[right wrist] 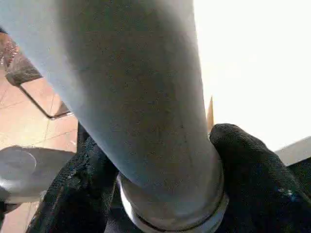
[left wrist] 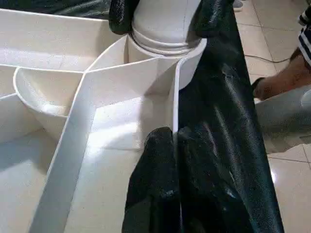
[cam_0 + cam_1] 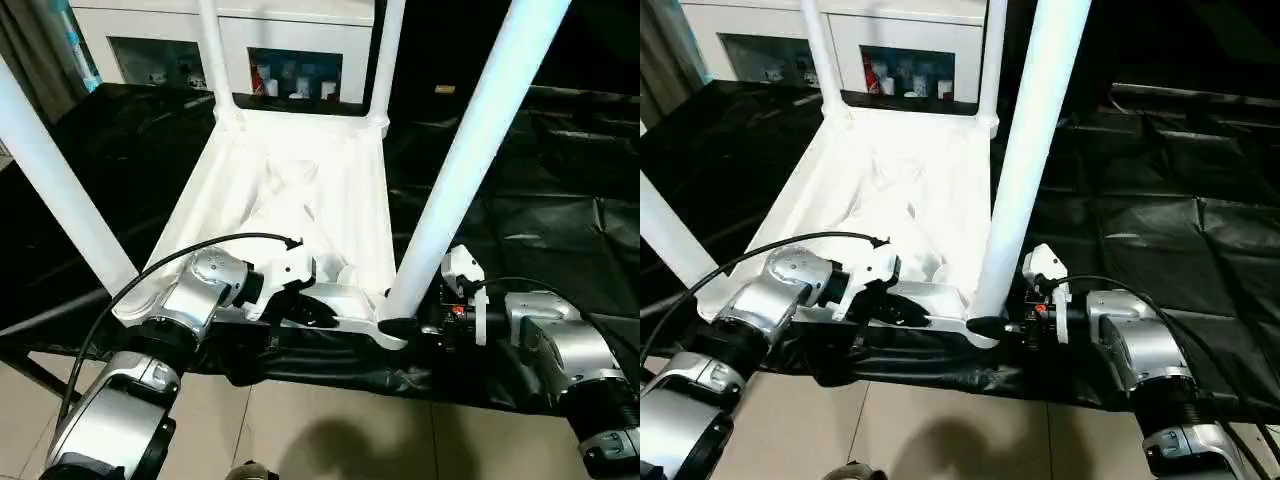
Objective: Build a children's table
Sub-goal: Rotate leg to tighten
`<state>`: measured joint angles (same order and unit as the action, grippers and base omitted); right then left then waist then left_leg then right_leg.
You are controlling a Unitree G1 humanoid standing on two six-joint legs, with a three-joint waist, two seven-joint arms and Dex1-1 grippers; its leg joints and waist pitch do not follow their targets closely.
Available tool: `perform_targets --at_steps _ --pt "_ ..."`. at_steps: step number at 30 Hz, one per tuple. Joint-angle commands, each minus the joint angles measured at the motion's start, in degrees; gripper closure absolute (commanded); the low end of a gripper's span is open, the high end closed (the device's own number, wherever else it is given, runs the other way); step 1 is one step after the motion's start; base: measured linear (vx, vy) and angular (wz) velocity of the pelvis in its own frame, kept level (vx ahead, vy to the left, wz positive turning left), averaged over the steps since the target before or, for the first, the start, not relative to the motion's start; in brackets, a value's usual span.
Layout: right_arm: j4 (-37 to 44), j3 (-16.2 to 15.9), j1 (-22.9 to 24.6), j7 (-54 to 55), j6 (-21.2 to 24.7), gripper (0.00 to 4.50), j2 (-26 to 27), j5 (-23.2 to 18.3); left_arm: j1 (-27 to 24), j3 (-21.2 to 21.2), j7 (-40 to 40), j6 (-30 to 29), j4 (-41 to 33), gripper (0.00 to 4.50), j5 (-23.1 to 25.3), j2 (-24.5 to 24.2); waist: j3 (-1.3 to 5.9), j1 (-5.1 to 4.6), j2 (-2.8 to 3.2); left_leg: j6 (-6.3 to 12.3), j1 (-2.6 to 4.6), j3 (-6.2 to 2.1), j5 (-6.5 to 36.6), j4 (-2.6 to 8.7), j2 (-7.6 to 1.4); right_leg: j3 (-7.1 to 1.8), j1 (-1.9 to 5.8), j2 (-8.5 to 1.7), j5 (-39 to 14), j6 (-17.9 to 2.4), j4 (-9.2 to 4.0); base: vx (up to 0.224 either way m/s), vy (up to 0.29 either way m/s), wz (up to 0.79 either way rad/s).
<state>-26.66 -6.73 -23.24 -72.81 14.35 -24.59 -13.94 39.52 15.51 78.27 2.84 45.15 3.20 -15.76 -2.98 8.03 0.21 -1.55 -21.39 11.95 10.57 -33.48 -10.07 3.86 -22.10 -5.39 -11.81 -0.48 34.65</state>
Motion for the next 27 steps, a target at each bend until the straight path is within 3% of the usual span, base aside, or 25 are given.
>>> perform_targets --at_steps 1,2,3,4,5,6,7,9,10,12,14,17,19,20,21,22,23,24,27 --pt "1.0 -1.7 0.8 1.3 0.4 1.75 2.3 -0.3 -0.1 -1.6 -5.7 -0.5 0.7 4.50 -1.1 2.0 3.47 -0.18 -1.13 4.20 1.05 -1.65 8.0 3.81 -4.13 -2.66 1.97 -4.57 -6.4 -14.6 -3.49 0.000 0.000 0.00" --pt "0.8 -1.5 0.9 2.4 0.4 1.78 2.8 -0.2 0.1 -2.0 -7.0 -0.6 1.1 4.50 -1.0 2.3 3.31 -0.21 -1.12 3.63 1.00 -1.71 8.8 3.95 -4.14 -2.72 1.94 -4.63 -8.2 -14.2 -3.68 0.000 0.000 0.00" --pt "0.1 -0.9 0.9 5.0 0.6 1.78 3.8 0.1 0.6 -2.5 -8.9 -1.1 1.8 4.50 -0.9 2.8 3.29 -0.18 -0.30 3.05 1.08 -1.80 9.6 4.00 -4.14 -2.76 1.83 -4.67 -9.3 -14.0 -3.77 0.000 0.000 0.00" --pt "-1.0 -0.3 0.9 8.2 0.0 1.82 5.1 0.8 1.2 -3.0 -11.0 -1.1 2.6 4.50 -0.7 3.4 3.01 -0.52 -0.91 1.57 1.21 -1.83 12.6 4.30 -3.99 -2.87 1.75 -4.73 -14.1 -12.8 -4.44 0.000 0.000 0.00" --pt "-1.5 -0.1 0.8 9.5 -0.3 1.85 5.6 1.2 1.4 -3.1 -11.8 -1.2 2.9 4.50 -0.7 3.6 2.92 -0.62 -0.87 0.96 1.23 -1.95 13.6 4.42 -3.98 -2.91 1.74 -4.84 -16.2 -12.3 -4.60 0.000 0.000 0.00" --pt "-3.4 0.9 0.6 14.7 -0.9 1.86 7.4 2.4 2.2 -3.8 -15.0 -1.4 4.0 4.50 -0.4 4.6 2.99 -0.59 0.90 0.03 1.29 -2.25 14.5 4.44 -3.94 -2.97 1.70 -5.04 -17.4 -12.1 -4.61 0.000 0.000 0.00" --pt "-5.0 1.6 0.2 19.3 -1.6 1.86 8.9 3.4 2.9 -4.2 -17.8 -1.5 5.0 4.50 -0.2 5.5 2.82 -1.44 -0.14 -1.17 1.55 -2.22 16.9 4.72 -3.81 -2.94 1.48 -4.74 -19.7 -11.2 -5.22 0.000 0.000 0.00" --pt "-7.8 2.9 -0.5 27.6 -2.8 1.90 11.7 5.1 4.3 -4.5 -22.8 -1.3 7.1 4.50 0.5 7.4 2.88 -2.22 -0.03 -1.96 1.52 -2.48 18.0 4.78 -3.59 -2.91 1.63 -4.73 -21.5 -10.6 -5.38 0.000 0.000 0.00" --pt "-8.1 3.0 -0.6 28.5 -2.9 1.92 12.1 5.2 4.4 -4.6 -23.4 -1.3 7.4 4.50 0.6 7.6 2.79 -2.78 0.52 -2.18 1.61 -2.37 18.6 4.80 -3.52 -3.00 1.31 -4.50 -22.1 -10.3 -5.69 0.000 0.000 0.00" --pt "-8.9 3.5 -0.9 31.3 -2.8 1.93 13.1 5.6 5.0 -4.7 -25.3 -1.4 8.1 4.50 0.8 8.3 2.88 -3.01 0.30 -1.59 1.60 -2.49 18.7 4.75 -3.45 -2.94 1.52 -4.43 -22.0 -10.2 -5.69 0.000 0.000 0.00" --pt "-11.3 4.6 -2.1 38.6 -4.2 1.94 17.3 6.3 6.8 -5.6 -32.0 -2.0 10.4 4.50 0.9 11.4 2.96 -3.45 1.12 -1.47 1.52 -2.45 18.6 4.78 -3.45 -2.99 1.43 -4.23 -19.5 -10.9 -5.58 0.000 0.000 0.00" --pt "-13.8 4.7 -4.3 44.2 -5.5 1.94 22.0 7.4 8.2 -6.1 -36.1 -1.9 12.3 4.50 0.9 14.8 3.15 -3.61 1.11 -1.13 1.55 -2.37 17.9 4.62 -3.27 -2.98 1.45 -4.23 -18.9 -11.0 -5.50 0.000 0.000 0.00" --pt "-13.6 4.9 -4.9 43.2 -6.0 1.94 23.2 6.3 8.4 -5.4 -35.0 -0.9 12.6 4.50 1.2 15.1 3.29 -3.54 0.74 -0.05 1.29 -2.30 16.6 4.55 -3.22 -2.93 1.74 -4.23 -17.6 -11.0 -5.43 0.000 0.000 0.00" --pt "-13.5 5.2 -5.1 42.4 -6.2 1.60 23.5 5.6 8.3 -5.0 -34.3 -0.4 12.5 4.50 1.4 15.0 3.34 -3.34 0.53 1.00 1.15 -2.20 15.2 4.42 -3.25 -3.02 1.81 -4.33 -16.3 -11.0 -5.35 0.000 0.000 0.00" --pt "-13.3 5.4 -5.3 41.5 -6.3 1.40 23.5 4.8 8.3 -4.8 -33.5 -0.1 12.4 4.50 1.4 14.8 3.38 -3.26 0.73 1.40 1.10 -2.23 14.5 4.42 -3.31 -3.03 1.87 -4.36 -15.4 -11.1 -5.22 0.000 0.000 0.00" --pt "-12.9 5.4 -5.4 40.1 -6.2 1.40 23.3 4.1 8.2 -4.6 -32.6 0.2 12.2 4.50 1.3 14.5 3.40 -3.24 0.73 1.94 1.01 -2.17 13.6 4.41 -3.34 -2.96 1.88 -4.24 -14.2 -11.2 -5.09 0.000 0.000 0.00" --pt "-12.5 5.0 -5.3 38.6 -6.0 1.16 22.7 3.9 8.0 -4.5 -31.5 0.6 11.9 4.50 1.1 14.1 3.45 -3.19 0.26 2.54 0.99 -2.07 13.1 4.32 -3.29 -2.92 1.94 -4.22 -13.5 -11.4 -5.02 0.000 0.000 0.00" --pt "-12.4 4.8 -5.3 37.7 -6.0 1.16 22.4 3.8 7.9 -4.5 -30.8 0.9 11.9 4.50 1.1 13.9 3.44 -3.10 0.48 2.71 0.98 -2.10 12.9 4.30 -3.30 -2.94 1.94 -4.32 -13.5 -11.6 -4.98 0.000 0.000 0.00" --pt "-10.0 2.4 -4.3 30.3 -6.1 0.86 19.2 4.2 7.1 -4.2 -25.4 2.0 11.1 4.50 0.7 12.2 3.33 -3.10 0.39 3.16 0.86 -2.04 13.0 4.32 -3.28 -2.84 2.03 -4.29 -14.9 -11.3 -5.16 0.000 0.000 0.00"
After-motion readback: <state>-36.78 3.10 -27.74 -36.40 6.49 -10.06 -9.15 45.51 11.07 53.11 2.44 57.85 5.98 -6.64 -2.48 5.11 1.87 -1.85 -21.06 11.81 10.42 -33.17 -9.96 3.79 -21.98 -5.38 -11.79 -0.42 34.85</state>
